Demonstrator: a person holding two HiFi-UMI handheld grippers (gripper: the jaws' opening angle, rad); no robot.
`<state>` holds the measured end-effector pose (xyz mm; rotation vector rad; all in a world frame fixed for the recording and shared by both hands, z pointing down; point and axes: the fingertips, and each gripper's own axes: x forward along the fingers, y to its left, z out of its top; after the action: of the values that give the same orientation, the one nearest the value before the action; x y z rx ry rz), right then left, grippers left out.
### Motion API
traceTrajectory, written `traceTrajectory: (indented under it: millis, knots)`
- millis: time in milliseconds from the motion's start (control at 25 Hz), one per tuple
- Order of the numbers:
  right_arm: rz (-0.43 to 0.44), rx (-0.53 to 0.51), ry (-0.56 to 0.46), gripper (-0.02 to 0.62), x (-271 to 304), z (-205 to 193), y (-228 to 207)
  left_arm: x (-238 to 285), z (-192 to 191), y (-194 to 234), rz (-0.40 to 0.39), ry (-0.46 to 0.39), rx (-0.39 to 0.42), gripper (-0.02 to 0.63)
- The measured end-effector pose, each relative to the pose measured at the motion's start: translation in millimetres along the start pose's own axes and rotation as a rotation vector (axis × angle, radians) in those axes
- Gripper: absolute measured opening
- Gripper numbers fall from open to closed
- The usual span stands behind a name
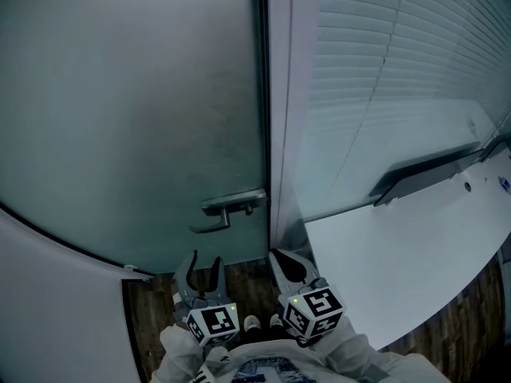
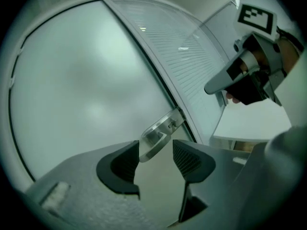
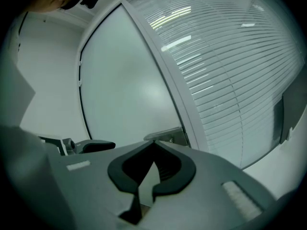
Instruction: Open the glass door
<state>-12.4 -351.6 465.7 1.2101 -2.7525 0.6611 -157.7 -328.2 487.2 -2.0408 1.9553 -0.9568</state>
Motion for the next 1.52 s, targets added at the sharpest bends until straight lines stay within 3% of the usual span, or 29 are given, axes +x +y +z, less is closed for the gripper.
traceTrajectory:
  millis: [120,240,600,960,1520]
  knots:
    - [-0.009,0.002,0.009,0.005,2,-3,0,13,-8,-6,-0.015,0.030,0.173,0.270]
    - [-0.025,0.003,0.008,0.005,1,-2,-4,24,-6,-6,0.006,0.027,0.323,0.272]
    - [-0.071,0.010,0.009,0.005,-4,-4,-12,52,1,-9,0.051,-0.012,0.616,0.270]
    - [-0.099,0.014,0.015,0.005,-9,-7,-16,82,-18,-19,0.032,0.020,0.769,0.268]
    - [-0.114,0.014,0.044,0.005,-9,-17,-16,108,-42,-19,0.026,0.053,0.773,0.250]
